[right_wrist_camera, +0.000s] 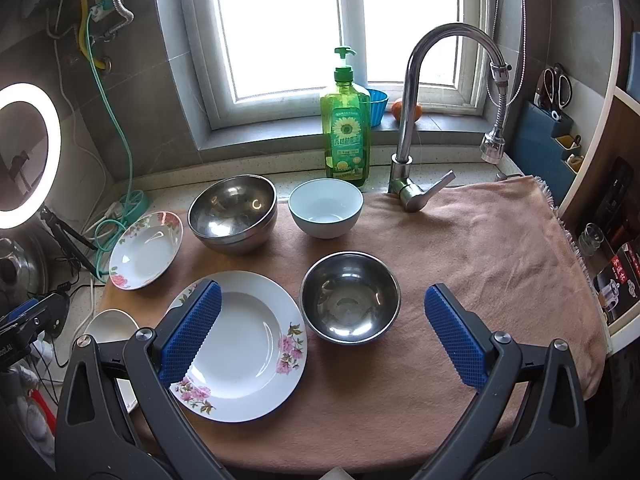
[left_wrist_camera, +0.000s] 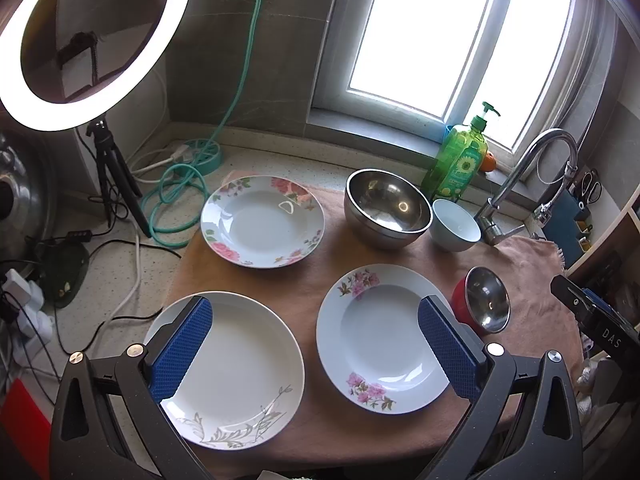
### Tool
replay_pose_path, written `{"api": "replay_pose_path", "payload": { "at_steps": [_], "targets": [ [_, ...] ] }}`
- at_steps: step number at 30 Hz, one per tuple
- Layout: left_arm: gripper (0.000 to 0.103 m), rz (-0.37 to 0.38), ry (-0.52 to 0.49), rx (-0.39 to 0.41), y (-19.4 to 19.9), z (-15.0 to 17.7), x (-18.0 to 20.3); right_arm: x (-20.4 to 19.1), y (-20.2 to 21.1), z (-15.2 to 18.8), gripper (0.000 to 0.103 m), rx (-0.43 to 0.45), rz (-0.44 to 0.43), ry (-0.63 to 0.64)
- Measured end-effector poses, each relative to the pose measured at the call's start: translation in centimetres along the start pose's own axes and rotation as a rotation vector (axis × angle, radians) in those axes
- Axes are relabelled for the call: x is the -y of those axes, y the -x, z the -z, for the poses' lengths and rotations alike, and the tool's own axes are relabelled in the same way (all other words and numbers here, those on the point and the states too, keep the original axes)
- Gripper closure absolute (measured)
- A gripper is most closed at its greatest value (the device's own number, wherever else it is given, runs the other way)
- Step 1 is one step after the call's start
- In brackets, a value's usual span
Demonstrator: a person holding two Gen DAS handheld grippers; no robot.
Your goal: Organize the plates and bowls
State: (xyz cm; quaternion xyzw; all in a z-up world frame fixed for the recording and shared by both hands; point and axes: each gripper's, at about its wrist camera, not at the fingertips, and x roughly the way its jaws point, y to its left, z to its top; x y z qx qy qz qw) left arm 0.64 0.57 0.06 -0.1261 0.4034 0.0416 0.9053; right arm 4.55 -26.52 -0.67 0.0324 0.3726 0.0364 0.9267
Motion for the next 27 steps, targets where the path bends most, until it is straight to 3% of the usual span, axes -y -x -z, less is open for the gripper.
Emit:
{"api": "replay_pose_path", "payload": {
  "at_steps": [13,25,27],
  "targets": [
    [0.001,0.010,-0.007,-0.043,-1.2,0.4,-0.7,1.3,-1.3,1.0,0.000,-0.046,0.026,-0.022],
    [0.002,0.045,0.013,-0.114,-3.5,0.8,-2.8,4.9,-4.0,4.0,0.000,-0.182,-0.009,-0.111],
    [0.003,0.046,0.009,-0.120,-3.9,1.0,-2.9,5.4,-4.5,4.5,0.004,-0.202,-0.019,-0.133]
  ]
}}
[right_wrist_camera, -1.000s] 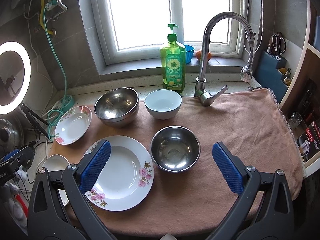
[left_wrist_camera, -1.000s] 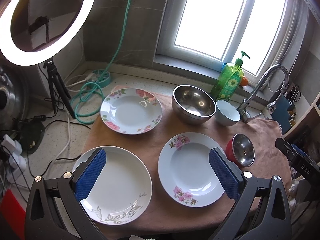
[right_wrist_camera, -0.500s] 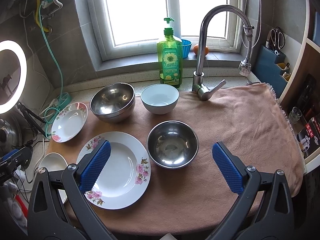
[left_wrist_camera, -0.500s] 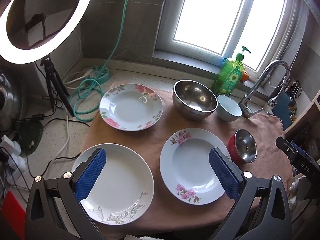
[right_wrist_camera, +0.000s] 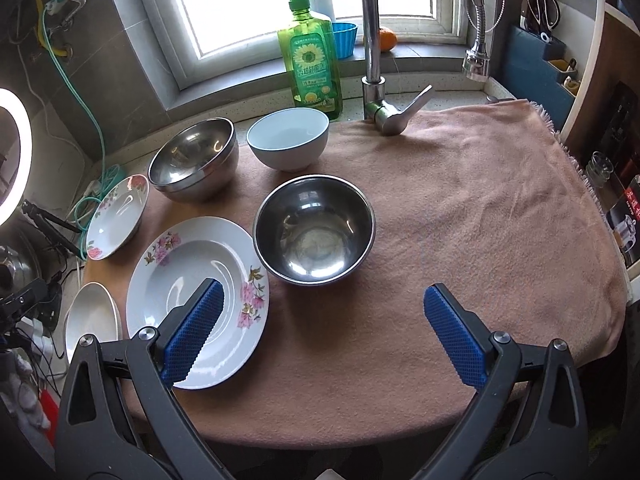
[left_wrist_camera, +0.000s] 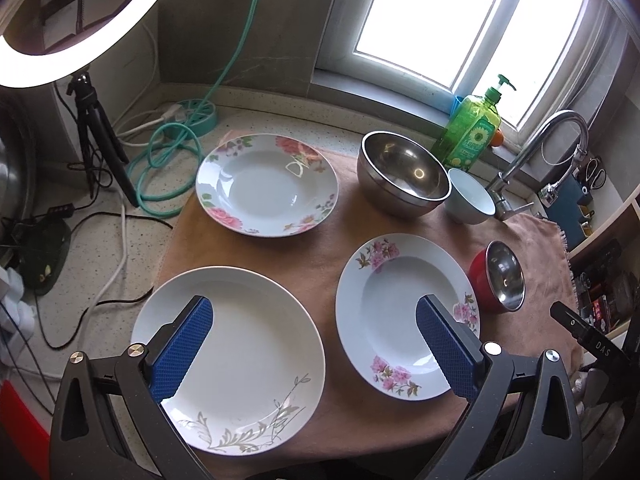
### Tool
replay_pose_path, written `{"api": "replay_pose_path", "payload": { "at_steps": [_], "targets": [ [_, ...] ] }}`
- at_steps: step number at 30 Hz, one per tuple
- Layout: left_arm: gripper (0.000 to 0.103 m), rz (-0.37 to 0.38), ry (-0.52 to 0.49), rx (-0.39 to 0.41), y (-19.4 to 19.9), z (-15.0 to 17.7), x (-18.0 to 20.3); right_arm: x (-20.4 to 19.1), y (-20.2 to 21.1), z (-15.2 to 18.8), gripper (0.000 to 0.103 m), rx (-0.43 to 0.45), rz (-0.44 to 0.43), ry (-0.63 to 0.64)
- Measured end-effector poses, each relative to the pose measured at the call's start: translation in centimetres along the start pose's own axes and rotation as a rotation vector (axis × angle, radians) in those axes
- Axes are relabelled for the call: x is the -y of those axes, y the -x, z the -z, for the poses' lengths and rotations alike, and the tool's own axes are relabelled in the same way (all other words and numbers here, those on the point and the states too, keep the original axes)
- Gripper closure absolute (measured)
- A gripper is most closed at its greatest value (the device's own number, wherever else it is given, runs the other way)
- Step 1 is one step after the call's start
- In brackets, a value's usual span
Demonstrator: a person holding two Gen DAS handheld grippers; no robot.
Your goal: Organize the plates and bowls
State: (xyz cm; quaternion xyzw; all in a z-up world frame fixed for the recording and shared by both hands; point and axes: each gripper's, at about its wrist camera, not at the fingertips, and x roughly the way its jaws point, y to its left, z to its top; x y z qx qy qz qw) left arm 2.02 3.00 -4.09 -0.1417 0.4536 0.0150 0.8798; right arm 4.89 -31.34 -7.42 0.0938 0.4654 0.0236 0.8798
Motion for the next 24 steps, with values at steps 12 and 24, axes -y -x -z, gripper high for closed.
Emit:
{"api": "replay_pose_path", "payload": {
  "at_steps": [12,24],
  "targets": [
    [0.043,0.171,0.058,-0.144,-4.1,0.5,-0.1,1.0,-4.5,2.2,0.037,-0.200,-0.188,-0.098],
    [0.076,0.205,0.006,-0.220,-8.3,-1.4,1.2,0.6,-7.8,2.7,0.060,-0.283,-0.281,-0.173]
  ]
}}
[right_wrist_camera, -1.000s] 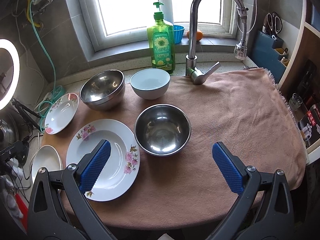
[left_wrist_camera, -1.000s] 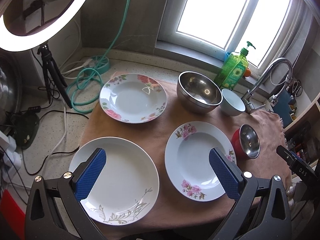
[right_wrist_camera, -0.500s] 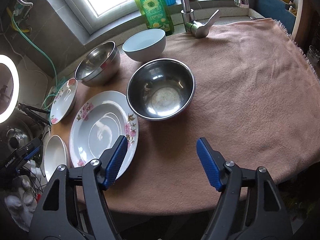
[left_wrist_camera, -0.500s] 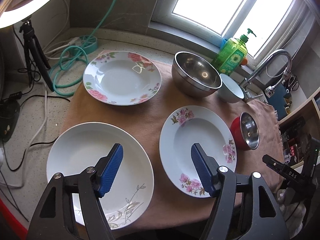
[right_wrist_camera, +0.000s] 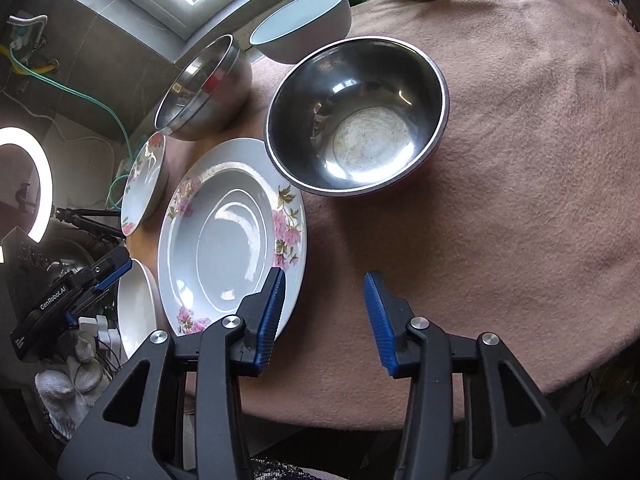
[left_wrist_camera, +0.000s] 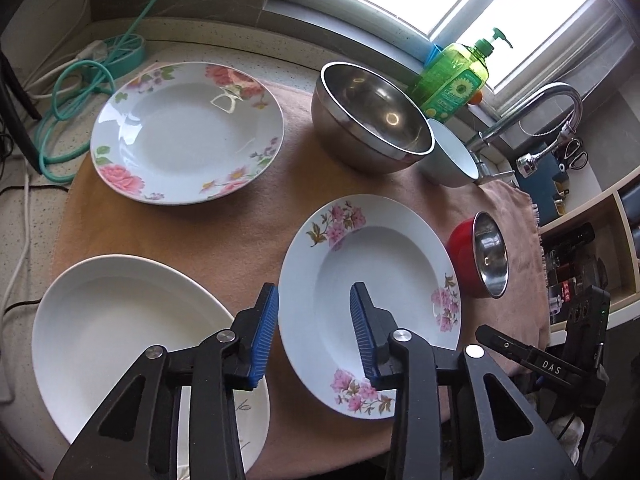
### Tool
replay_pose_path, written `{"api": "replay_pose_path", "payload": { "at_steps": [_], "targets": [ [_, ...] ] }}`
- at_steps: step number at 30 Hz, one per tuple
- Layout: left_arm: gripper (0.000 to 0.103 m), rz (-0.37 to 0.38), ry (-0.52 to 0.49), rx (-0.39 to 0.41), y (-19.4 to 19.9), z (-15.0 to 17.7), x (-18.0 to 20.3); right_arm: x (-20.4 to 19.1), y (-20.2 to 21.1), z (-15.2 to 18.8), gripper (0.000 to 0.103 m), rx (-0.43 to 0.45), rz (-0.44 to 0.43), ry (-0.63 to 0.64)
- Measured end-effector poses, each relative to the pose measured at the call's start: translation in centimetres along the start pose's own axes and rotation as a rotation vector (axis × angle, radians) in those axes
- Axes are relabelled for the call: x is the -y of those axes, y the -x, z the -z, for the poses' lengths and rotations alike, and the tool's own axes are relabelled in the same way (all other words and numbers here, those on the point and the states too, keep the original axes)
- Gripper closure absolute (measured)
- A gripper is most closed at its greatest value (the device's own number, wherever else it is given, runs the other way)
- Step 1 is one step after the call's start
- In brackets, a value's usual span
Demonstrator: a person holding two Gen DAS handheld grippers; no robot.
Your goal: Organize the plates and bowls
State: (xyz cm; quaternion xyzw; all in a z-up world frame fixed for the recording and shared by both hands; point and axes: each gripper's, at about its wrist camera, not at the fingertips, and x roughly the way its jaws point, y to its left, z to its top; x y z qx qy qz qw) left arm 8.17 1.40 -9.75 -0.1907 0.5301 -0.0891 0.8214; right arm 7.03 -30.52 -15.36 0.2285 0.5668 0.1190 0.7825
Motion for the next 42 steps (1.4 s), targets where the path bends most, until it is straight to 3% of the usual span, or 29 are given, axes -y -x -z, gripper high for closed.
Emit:
{"api": "replay_pose_path", "payload": {
  "at_steps": [8,31,39,42],
  "targets": [
    [0.080,0.015,0.018,-0.055,-2.2,-1.5,-1.1,0.4,-1.2,-0.3,0.067,-0.026,-0.027,-0.040],
    [0.080,0.048,0.047,-0.136,-4.6,-2.8,-2.2,0.7,-2.1,-0.4,0.072,-0.073,-0.084,-0.075],
    [0.083,0.054,0.048,-0.147,-4.9,-2.8,-2.3,0.0,-2.2,-0.1,0.088,-0.080,-0.108,-0.056],
    [0.083,0.051,0.041,-0.147,-4.9,-2.7,-2.3,-0.4,-2.2,0.0,0.089,-0.078,-0.094,-0.041]
  ]
}}
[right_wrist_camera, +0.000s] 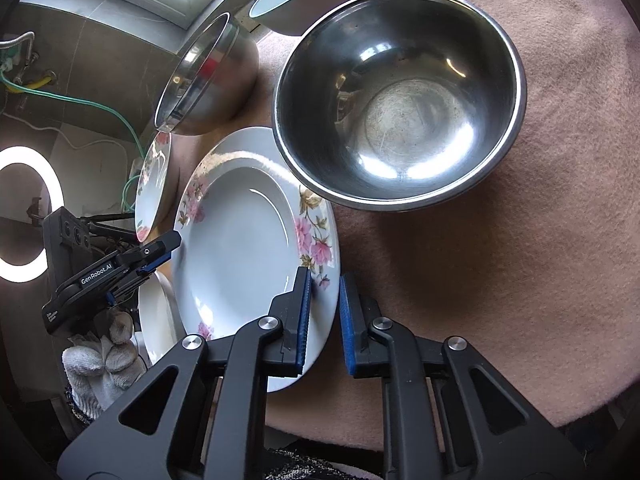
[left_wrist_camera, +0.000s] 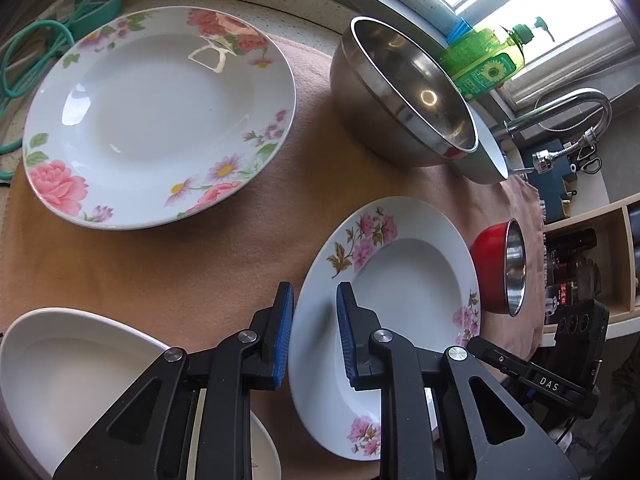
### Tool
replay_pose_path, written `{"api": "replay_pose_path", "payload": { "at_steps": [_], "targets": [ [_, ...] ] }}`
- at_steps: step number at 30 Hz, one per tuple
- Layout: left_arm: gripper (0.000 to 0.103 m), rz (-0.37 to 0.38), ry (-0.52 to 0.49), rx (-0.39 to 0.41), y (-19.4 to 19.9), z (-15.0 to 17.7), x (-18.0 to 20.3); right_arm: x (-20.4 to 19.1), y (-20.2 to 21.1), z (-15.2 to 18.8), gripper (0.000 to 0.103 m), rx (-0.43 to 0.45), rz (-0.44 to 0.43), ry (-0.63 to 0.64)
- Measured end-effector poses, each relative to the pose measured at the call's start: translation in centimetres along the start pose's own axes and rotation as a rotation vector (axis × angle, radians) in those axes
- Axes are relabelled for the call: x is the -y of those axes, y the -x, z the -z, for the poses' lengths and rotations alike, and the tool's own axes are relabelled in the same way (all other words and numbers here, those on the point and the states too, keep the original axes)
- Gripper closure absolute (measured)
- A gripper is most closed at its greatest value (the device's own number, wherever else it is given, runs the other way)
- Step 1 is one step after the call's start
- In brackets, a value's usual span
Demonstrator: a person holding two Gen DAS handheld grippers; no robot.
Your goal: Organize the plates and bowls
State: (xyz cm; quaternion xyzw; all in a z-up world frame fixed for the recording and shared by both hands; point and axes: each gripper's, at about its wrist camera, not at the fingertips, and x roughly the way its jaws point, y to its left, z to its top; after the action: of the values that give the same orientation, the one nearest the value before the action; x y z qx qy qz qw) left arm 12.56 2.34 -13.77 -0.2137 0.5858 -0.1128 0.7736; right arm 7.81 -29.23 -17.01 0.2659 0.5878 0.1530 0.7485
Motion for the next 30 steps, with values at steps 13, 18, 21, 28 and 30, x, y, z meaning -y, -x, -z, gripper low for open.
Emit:
{"api": "replay_pose_path", "payload": {
  "at_steps": [13,18,21,28,30],
  "targets": [
    [0.083,-0.023,-0.006,0.000,0.3,1.2,0.4,-0.7,-0.2,0.0,0.088,-0.023,0.034,0.041],
    [0.083,-0.033,-0.012,0.000,0.5,1.8,0.6,-0.7,-0.3,0.2,0.088,-0.032,0.035,0.045],
    [0.083,-0.034,-0.013,0.000,0.5,2.2,0.7,-0.7,-0.3,0.3,0.088,-0.038,0.036,0.048],
    [0.083,-0.039,-0.017,0.002,0.6,3.0,1.1,-0.8,-0.6,0.4,0.088,-0.051,0.039,0.050],
    [0.083,-0.040,-0.018,0.002,0.5,3.1,1.1,-0.9,-0.8,0.4,0.088,-0.053,0.039,0.053]
  ]
}}
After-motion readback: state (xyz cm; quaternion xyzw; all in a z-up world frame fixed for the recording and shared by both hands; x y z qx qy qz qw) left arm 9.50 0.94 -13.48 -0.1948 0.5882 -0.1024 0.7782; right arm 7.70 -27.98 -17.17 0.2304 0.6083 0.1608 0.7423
